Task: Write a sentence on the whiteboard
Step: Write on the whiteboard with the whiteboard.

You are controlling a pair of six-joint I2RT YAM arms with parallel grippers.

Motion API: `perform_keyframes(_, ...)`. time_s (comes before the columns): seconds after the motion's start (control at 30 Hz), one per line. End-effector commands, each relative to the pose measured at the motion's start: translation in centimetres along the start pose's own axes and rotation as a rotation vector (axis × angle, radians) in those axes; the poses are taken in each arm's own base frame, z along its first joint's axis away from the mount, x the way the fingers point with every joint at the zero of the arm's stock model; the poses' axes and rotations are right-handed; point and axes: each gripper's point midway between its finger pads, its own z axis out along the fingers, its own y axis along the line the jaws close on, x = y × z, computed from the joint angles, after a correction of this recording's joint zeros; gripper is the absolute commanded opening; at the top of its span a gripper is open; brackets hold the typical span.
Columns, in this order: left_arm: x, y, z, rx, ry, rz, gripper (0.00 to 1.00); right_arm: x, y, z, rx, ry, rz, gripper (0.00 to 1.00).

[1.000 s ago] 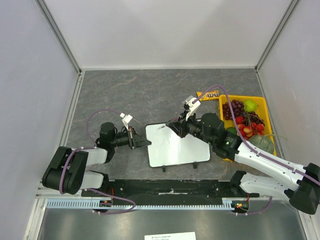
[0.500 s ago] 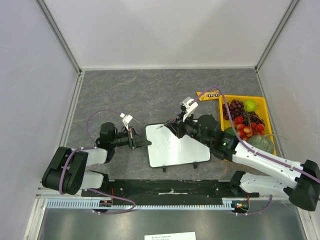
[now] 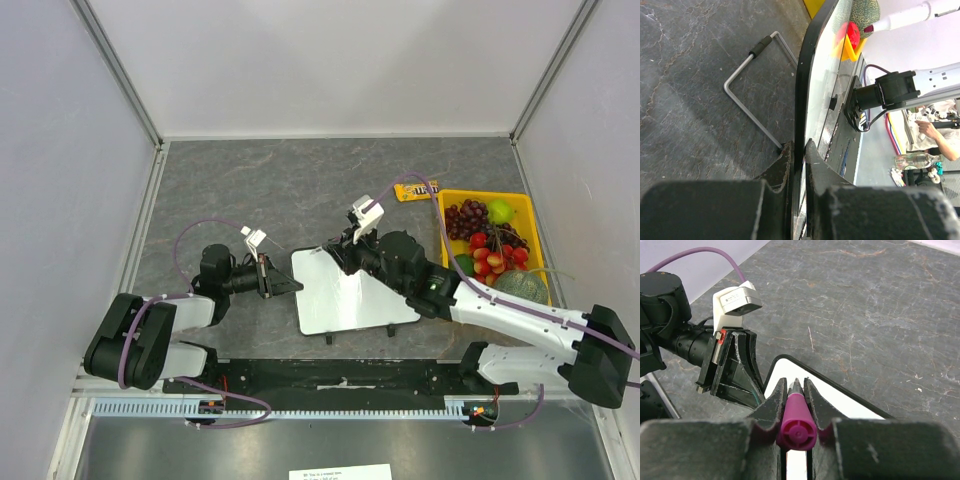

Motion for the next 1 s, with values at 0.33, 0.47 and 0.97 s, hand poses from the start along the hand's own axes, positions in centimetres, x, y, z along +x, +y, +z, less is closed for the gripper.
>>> perform_keyframes(0.33, -0.1, 1.3, 0.3, -0.058, -0.004, 0.026, 0.02, -0.3, -0.2, 1.1, 0.048, -0.059, -0.024, 0.00)
perform_keyframes(0.47, -0.1, 1.3, 0.3, -0.057, -0.003, 0.028, 0.02, 0.4, -0.3, 1.3, 0.052, -0.043, -0.031, 0.00)
perform_keyframes(0.97, -0.2, 1.3, 0.3, -0.059, -0.003, 0.029, 0.02, 2.4, -1.6, 1.3, 0.108, 0.007, -0.055, 0.00)
